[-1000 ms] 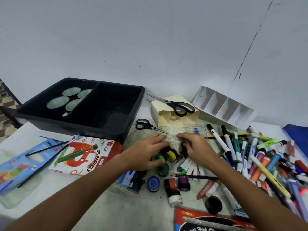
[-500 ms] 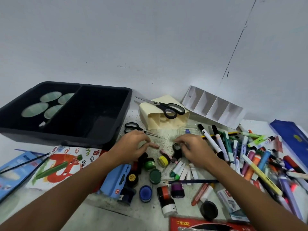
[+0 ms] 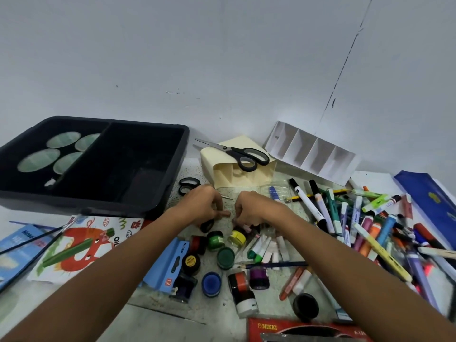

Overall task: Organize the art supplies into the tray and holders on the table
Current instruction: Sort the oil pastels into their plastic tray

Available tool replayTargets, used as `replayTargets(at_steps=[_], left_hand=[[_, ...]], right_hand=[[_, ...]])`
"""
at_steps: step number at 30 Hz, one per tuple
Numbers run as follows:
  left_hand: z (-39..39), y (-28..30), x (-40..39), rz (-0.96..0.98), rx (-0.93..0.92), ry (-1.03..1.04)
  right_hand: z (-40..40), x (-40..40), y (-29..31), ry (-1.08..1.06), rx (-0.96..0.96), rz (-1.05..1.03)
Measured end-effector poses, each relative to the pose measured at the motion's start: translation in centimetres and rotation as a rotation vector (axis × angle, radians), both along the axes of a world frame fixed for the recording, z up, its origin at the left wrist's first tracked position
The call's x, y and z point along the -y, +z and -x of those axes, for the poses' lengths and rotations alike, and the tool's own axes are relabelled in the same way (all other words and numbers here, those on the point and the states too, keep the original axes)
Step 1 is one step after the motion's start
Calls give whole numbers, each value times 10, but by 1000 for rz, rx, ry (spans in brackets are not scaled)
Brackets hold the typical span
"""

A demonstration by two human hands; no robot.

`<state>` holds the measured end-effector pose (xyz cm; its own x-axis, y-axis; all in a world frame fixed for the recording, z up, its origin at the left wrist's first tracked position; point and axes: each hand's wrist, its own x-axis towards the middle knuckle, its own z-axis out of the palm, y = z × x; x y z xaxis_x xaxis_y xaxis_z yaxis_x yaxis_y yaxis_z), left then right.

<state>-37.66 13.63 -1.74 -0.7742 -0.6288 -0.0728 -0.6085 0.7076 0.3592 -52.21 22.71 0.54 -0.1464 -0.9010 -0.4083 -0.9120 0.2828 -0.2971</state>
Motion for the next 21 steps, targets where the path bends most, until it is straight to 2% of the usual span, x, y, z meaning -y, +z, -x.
replayTargets(at_steps=[2,5,8,11,15,21], left_hand=[[-2,-2,1,15,-67,-7],[-4,1,0,-34,-214,-2],[-1,14,-7,-269,-366,15],[8,29,-23,-517,-495,8],[40,50,-63,-687,-670,-34],[128,65,-140,-846,-643,-179]], right_hand=[[4,-3,0,-46,87,41],[16,-16,6,-206,412,238],[32,-37,15,-426,762,406],[51,-66,20,-554,957,489],[77,-114,26,-666,1037,555],[118,-208,39,-843,990,713]])
